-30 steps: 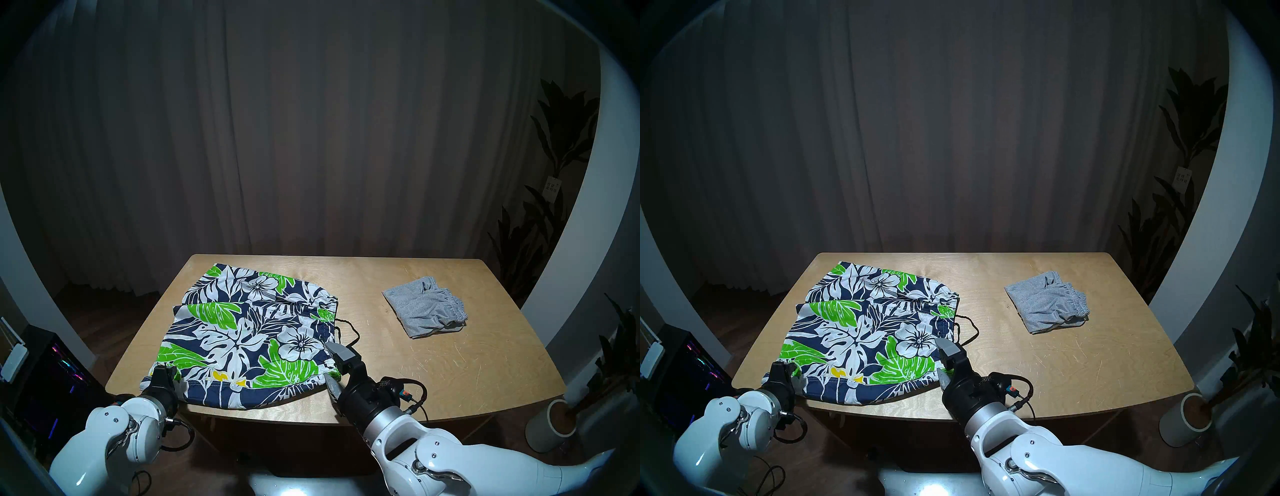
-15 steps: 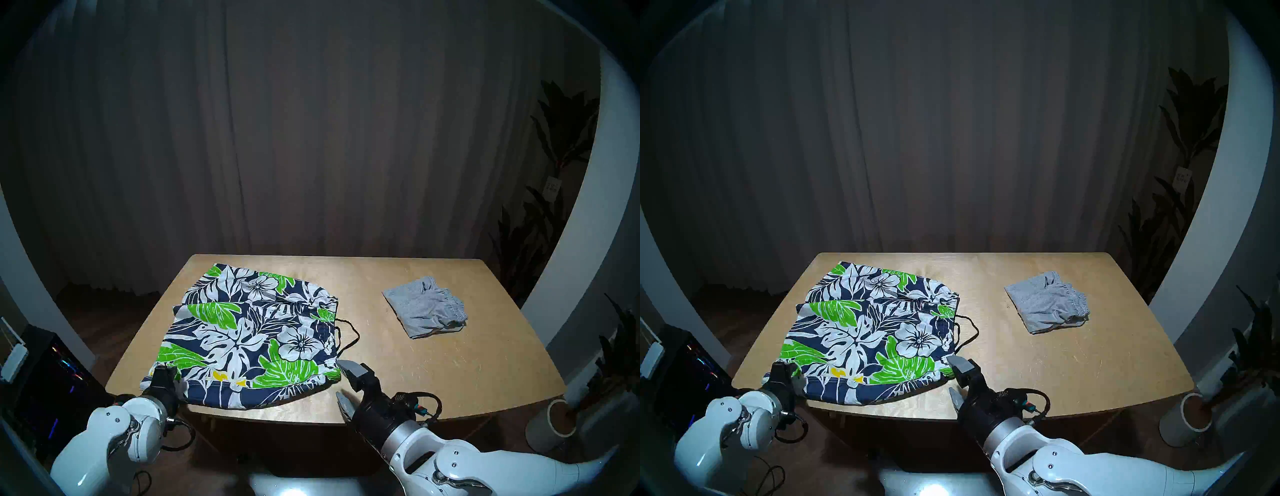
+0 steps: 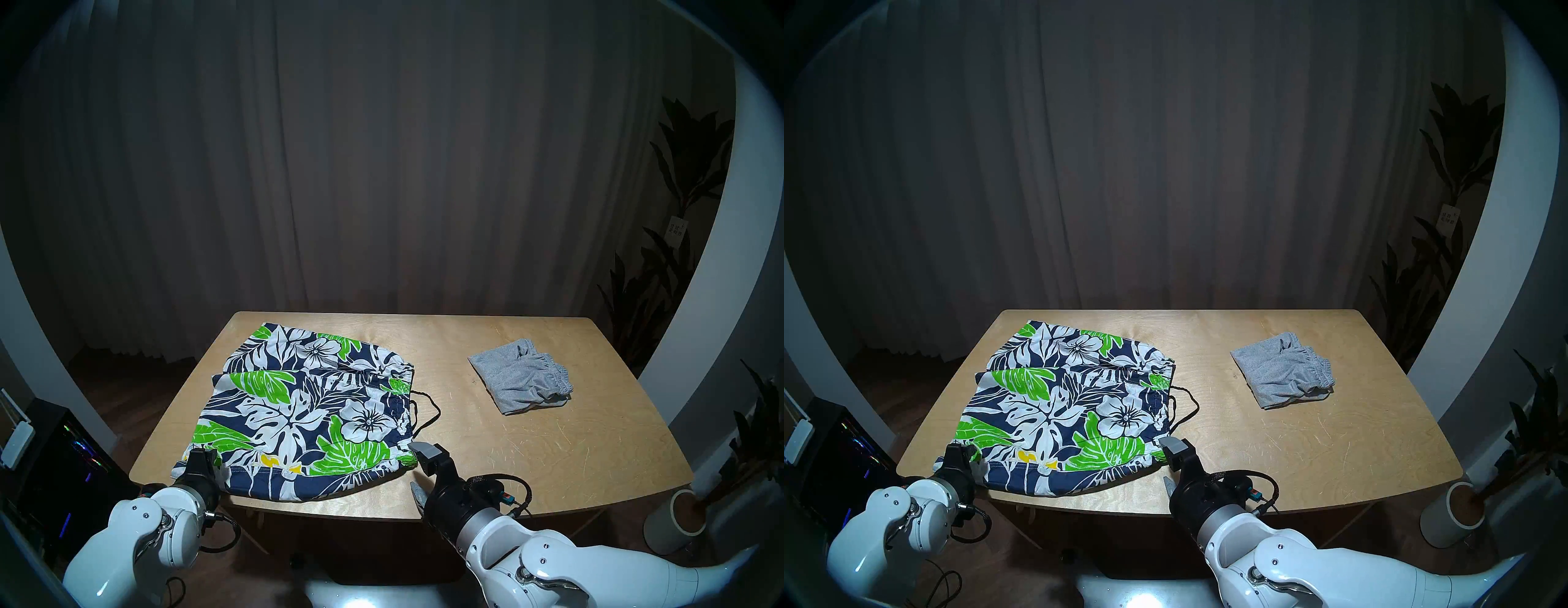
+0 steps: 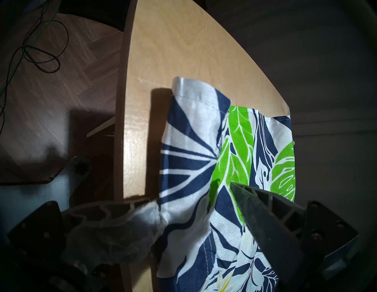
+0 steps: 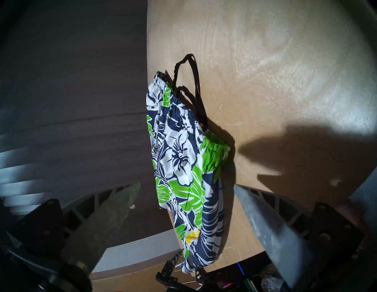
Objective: Fold pants twice and stack them
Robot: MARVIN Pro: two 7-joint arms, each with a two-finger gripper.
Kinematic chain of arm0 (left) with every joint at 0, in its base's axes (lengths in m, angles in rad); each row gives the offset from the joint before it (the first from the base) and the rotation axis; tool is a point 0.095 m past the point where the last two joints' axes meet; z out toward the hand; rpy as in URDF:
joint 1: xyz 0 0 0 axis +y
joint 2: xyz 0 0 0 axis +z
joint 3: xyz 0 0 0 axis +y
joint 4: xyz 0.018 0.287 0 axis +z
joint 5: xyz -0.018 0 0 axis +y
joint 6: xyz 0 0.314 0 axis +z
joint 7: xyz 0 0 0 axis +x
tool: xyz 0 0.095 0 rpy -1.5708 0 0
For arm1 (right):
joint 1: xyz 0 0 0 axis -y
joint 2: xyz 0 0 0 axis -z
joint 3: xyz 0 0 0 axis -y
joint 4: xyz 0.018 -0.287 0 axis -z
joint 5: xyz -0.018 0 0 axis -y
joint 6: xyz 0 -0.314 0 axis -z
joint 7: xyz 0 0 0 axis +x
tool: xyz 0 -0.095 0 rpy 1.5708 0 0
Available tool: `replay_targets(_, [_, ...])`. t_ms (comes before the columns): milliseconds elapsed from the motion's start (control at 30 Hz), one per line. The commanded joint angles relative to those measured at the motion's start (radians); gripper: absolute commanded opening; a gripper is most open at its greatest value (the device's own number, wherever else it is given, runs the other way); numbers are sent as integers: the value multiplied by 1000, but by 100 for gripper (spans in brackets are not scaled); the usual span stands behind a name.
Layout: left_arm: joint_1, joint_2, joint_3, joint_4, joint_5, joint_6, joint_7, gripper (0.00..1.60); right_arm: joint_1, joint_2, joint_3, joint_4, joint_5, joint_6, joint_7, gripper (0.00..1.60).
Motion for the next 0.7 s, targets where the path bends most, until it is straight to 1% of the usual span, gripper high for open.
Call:
replay_targets(0, [-16,-4,25,-5,0,9,-6,160,67,-71,-13,-1,-30,-15,-65,160])
replay_targets(300, [-19,-3,26,-1,0,14,-9,160,127,-136,-49,37,-86,-54,-166,160])
replay_targets(400, [-22,-2,27,3,-1,17,-11,160,138,-154,-57,54,-97,-61,-178,160])
replay_targets(567, [-35,2,33,17,-3,29,-13,160,169,-204,-79,102,-126,-82,-212,160])
replay_targets(667, [-39,3,35,20,-4,30,-14,160,181,-219,-87,116,-136,-88,-222,160])
